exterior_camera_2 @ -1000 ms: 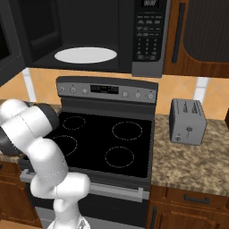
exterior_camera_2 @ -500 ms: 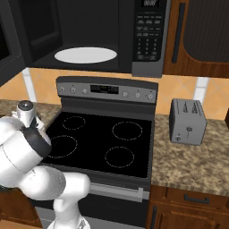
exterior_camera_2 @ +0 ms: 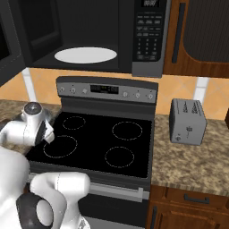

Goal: Open the microwave, place the bowl with waffle inside the microwave, then close the microwave door and turn it on.

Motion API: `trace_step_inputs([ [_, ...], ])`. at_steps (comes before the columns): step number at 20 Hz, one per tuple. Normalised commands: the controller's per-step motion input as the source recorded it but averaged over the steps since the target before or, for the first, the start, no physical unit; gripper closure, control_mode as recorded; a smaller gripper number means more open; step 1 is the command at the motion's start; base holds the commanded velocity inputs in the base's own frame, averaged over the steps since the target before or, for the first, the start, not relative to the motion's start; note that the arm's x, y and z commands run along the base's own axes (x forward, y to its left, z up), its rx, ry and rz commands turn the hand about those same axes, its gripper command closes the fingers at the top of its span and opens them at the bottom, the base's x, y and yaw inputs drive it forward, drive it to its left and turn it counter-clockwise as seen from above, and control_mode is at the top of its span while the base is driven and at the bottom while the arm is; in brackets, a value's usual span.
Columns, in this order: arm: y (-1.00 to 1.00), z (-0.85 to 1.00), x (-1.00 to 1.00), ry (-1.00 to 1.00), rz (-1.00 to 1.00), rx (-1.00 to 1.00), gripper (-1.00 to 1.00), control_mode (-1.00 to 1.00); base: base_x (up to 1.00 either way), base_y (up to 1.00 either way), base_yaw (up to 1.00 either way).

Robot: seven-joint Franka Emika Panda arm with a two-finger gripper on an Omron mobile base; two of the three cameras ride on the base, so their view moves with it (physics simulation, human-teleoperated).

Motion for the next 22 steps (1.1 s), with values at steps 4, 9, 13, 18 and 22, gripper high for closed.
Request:
trace_step_inputs([
  [4, -0.87, 0.40, -0.69, 0.00, -0.12, 0.01, 1.00, -1.00, 0.00, 0.00, 0.00],
  [9, -0.69, 0.47, -0.62, 0.00, -0.15, 0.00, 1.00, -1.00, 0.00, 0.00, 0.00],
  [13, -0.49, 0.59, -0.33, 0.04, -0.21, 0.00, 1.00, -1.00, 0.00, 0.00, 0.00],
  [18, -0.57, 0.50, -0.33, 0.01, -0.17, 0.00, 1.00, -1.00, 0.00, 0.00, 0.00],
  [22, -0.53, 0.48, -0.41, 0.00, -0.11, 0.00, 1.00, -1.00, 0.00, 0.00, 0.00],
])
